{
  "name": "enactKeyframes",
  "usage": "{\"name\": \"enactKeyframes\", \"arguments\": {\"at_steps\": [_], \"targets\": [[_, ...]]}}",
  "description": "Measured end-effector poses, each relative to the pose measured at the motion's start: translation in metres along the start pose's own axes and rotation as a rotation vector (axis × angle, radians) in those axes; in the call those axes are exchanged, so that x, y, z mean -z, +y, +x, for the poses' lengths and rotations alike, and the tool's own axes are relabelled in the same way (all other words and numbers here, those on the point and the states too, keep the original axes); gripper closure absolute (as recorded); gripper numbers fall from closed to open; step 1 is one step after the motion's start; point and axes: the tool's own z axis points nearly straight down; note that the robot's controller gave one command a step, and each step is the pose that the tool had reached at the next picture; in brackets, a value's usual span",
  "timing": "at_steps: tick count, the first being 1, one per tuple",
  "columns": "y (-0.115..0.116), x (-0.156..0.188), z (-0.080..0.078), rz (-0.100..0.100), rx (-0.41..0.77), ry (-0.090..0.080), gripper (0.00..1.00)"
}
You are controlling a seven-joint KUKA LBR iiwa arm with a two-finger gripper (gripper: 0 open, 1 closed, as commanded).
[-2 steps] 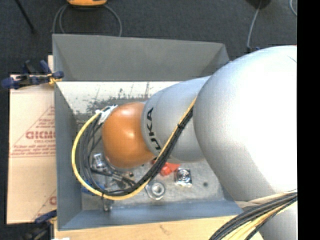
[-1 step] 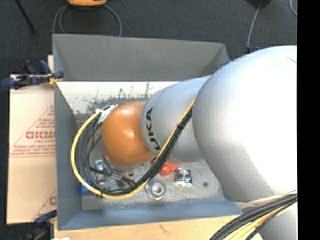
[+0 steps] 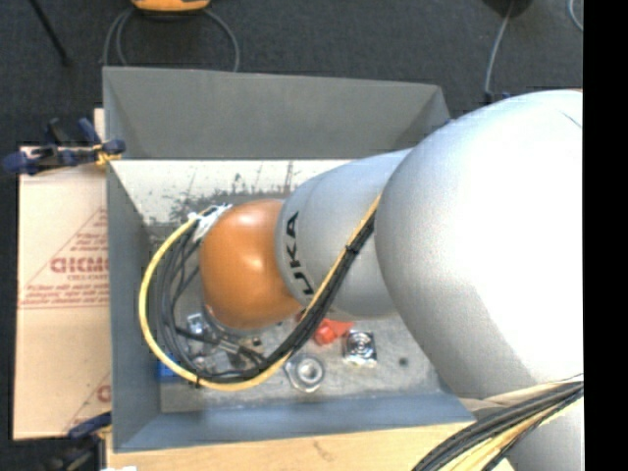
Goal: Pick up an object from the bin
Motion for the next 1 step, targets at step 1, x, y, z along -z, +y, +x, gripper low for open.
{"name": "enactKeyframes", "arguments": {"at_steps": [1], "targets": [[0.0000,-0.0013,0.0015,0.000,0.000,0.004,0.00]]}}
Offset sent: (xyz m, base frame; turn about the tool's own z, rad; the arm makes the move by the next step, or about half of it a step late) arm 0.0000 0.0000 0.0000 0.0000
